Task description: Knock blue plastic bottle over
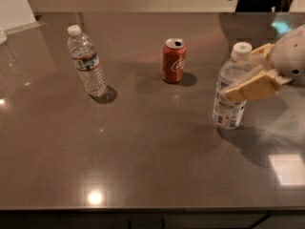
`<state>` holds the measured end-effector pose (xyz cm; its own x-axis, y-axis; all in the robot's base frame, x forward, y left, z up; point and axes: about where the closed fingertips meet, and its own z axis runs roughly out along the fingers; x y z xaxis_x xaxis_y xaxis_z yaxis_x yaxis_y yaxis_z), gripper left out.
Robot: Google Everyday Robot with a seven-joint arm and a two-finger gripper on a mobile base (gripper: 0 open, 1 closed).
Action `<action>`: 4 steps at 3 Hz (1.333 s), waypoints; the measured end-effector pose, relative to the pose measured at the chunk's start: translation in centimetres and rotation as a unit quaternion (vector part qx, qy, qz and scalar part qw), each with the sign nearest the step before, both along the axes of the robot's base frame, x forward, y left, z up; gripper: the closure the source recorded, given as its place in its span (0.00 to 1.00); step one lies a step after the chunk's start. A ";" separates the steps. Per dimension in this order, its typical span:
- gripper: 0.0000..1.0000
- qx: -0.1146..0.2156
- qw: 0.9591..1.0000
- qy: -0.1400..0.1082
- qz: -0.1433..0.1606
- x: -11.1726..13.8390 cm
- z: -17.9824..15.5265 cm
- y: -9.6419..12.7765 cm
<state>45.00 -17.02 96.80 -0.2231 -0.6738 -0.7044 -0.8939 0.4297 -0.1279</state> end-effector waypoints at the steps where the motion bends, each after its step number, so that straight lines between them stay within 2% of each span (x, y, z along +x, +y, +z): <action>1: 1.00 -0.079 0.997 0.010 -0.001 0.2 2.3 0.0; 2: 1.00 -0.168 0.985 0.036 0.004 -0.2 2.3 -0.6; 3: 1.00 -0.253 0.965 0.065 0.008 -0.6 0.9 -2.2; 4: 1.00 -0.309 0.946 0.095 0.016 -0.8 -1.1 -3.4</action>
Offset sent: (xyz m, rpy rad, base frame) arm -0.0045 -0.0350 0.0182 -0.6303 0.1557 0.0108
